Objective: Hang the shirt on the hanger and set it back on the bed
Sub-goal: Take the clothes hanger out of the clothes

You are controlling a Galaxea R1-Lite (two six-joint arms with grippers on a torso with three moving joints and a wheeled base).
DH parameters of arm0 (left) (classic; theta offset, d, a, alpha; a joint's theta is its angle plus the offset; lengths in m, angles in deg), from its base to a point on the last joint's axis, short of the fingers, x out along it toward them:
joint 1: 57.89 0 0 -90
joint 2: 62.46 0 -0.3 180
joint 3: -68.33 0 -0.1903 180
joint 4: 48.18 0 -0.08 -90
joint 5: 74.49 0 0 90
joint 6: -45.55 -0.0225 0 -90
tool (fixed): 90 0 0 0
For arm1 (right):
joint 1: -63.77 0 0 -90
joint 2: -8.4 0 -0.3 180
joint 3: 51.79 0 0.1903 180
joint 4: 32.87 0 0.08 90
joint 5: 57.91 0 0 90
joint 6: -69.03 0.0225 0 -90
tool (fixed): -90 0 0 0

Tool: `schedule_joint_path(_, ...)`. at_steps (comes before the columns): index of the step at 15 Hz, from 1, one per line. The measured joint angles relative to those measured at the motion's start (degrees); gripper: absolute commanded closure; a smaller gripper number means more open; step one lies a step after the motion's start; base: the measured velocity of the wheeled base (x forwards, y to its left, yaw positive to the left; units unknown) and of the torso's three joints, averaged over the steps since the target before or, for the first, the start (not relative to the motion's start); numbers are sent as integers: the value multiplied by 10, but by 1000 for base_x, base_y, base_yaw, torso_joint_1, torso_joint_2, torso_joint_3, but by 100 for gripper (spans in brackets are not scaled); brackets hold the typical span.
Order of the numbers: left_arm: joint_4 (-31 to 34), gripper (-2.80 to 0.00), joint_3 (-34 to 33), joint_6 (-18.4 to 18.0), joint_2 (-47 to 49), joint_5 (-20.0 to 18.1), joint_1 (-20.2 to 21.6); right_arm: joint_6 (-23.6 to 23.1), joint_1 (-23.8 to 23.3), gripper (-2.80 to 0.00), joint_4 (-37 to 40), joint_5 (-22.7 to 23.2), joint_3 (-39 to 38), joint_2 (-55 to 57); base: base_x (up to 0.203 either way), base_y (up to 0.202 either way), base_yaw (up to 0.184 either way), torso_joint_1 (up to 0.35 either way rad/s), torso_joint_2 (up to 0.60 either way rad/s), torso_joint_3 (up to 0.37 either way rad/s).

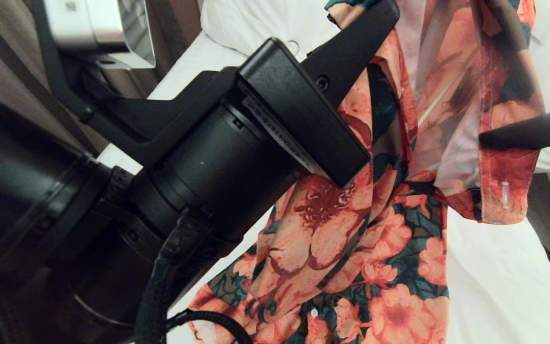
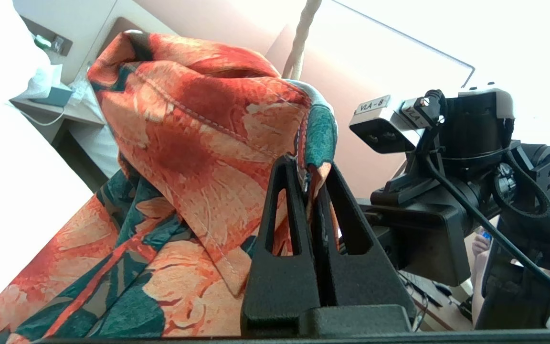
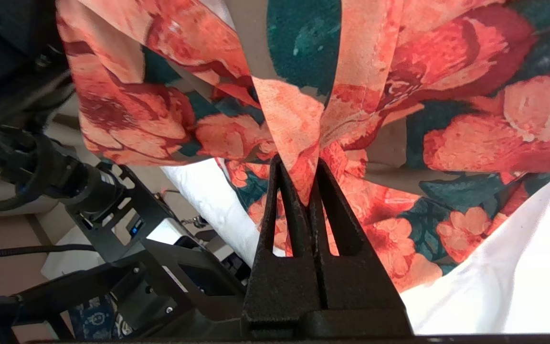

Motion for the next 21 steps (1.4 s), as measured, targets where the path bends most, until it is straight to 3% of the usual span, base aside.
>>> schedule_joint_path(3, -1, 0, 0, 0, 0, 0, 0, -1, -3, 0, 1, -4, -1, -3, 0, 0, 0, 0, 0, 0)
schedule_joint_path(4, -1, 0, 0, 0, 0, 0, 0, -2, -4, -280, 0, -4, -1, -5, 0, 0, 0, 0, 0, 0)
schedule_joint_path(15, -1, 0, -2, 0, 3, 0, 0, -10, -22, -280, -2, -7, 39, -34, 0, 0, 0, 0, 0, 0)
schedule_joint_path(16, 0, 0, -3, 1, 5, 0, -1, -19, -22, 0, -2, -7, 57, -32, 0, 0, 0, 0, 0, 0)
schedule_joint_path(21, 1, 0, -3, 1, 14, 0, -3, -74, -21, 0, -54, -5, 95, -14, 0, 0, 0, 0, 0, 0)
